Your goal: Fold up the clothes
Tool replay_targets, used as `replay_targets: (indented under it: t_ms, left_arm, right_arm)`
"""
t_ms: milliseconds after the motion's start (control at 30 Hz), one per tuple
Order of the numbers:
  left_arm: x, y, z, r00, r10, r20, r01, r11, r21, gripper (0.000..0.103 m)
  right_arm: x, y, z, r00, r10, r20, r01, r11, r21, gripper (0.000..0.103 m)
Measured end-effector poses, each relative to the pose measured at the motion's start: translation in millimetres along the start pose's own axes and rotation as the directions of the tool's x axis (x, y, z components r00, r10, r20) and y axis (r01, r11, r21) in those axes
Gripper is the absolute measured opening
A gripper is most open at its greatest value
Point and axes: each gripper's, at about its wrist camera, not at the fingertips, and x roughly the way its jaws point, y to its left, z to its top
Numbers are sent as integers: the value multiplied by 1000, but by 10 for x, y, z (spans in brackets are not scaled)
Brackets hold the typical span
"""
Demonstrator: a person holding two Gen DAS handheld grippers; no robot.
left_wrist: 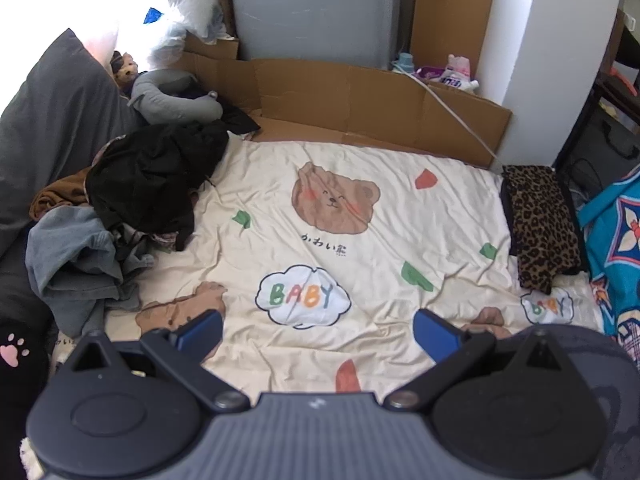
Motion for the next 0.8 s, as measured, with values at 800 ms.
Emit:
replay_targets:
  t_ms: [800]
  left_arm:
    - [14,48,11,1000,-22,0,22,999,-34,102]
  right_arm:
    - [-19,-17,20,1000,9,9,-9,1000,10,103]
